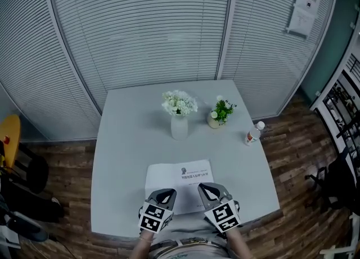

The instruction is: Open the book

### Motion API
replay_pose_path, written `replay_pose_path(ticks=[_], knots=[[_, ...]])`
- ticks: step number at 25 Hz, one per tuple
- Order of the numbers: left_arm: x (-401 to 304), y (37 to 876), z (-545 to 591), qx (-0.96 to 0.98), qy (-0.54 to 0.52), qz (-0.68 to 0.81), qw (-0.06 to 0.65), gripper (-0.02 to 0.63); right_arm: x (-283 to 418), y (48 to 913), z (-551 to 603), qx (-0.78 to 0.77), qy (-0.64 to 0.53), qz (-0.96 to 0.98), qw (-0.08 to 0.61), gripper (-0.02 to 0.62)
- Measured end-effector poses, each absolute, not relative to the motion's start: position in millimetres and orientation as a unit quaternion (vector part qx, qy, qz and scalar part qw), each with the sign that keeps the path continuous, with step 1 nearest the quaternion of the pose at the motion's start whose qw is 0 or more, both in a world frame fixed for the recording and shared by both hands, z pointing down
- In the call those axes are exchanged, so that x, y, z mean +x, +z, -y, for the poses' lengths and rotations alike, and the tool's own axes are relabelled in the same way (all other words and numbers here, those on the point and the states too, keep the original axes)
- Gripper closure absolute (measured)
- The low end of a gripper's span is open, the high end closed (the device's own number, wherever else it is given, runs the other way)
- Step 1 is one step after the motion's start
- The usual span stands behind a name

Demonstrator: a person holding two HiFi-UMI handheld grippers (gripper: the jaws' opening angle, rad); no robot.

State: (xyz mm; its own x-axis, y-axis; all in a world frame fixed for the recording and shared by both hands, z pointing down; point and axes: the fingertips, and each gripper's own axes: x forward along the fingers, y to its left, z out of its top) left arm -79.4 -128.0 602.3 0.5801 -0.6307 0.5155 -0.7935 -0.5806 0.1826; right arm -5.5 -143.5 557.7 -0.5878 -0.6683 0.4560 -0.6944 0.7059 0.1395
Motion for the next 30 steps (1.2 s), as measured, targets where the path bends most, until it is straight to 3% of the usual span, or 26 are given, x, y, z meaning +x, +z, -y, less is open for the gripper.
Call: replay_pose_path(ticks=[11, 30], knots=[[-52.0, 542.4, 138.7, 0.895, 0.14, 0.402, 0.136, 0.607, -8.8, 517.8, 153.2, 0.393, 0.054, 0.904, 0.159, 0.592], [-47.1, 473.4, 132.7, 0.896, 0.065, 0.43, 0.093, 0.607, -22.8, 476.6, 140.7, 0.381, 0.011, 0.911, 0.159, 0.592]])
